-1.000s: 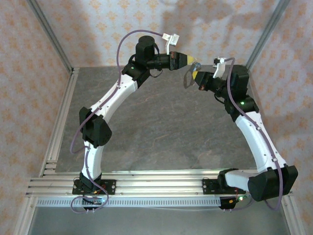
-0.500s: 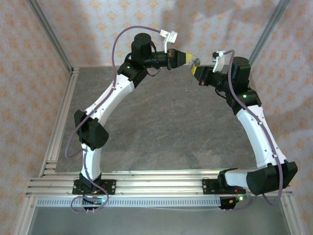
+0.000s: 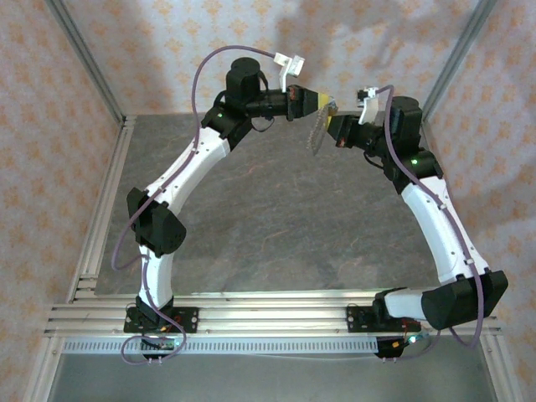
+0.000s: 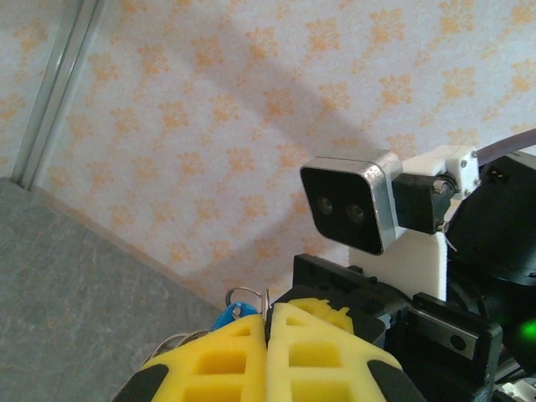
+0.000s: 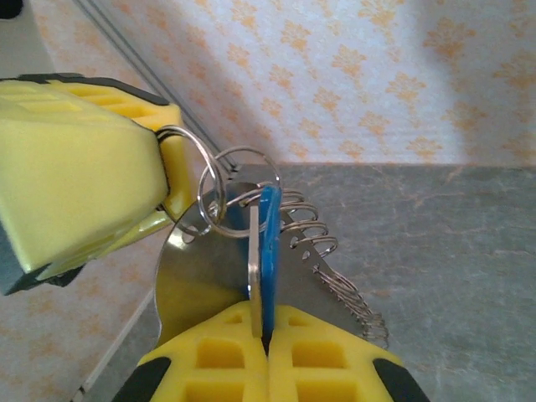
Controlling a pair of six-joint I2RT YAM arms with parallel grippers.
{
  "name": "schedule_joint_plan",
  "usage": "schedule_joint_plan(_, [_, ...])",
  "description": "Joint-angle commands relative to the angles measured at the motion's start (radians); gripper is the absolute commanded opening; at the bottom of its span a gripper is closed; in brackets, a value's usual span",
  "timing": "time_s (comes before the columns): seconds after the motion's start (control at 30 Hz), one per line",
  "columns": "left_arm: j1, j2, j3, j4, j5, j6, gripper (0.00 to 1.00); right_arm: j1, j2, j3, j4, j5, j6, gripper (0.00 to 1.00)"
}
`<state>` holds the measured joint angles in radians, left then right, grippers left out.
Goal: Put the keys on the keyring
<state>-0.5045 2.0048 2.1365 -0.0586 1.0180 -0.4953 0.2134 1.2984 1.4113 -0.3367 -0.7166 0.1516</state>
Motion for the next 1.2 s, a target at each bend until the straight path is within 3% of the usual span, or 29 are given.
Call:
schedule_joint_plan(0.0, [-0.013, -0.047, 0.016, -0.052, -0.013, 0.070, 0.00, 0.000, -0.032, 0.040, -0.073, 0.078, -0.046, 0.00])
schedule_joint_plan(0.4, [-0.013, -0.087, -0.051, -0.096, -0.064, 0.148, 0.00, -0.008, -0.026, 0.063, -0.209, 0.194, -0.056, 0.00])
schedule_joint_plan(1.17, [-0.015, -0.061, -0.012, -0.231, -0.026, 0.290, 0.00, 0.012, 0.073, 0.159, -0.279, 0.058, -0.062, 0.00])
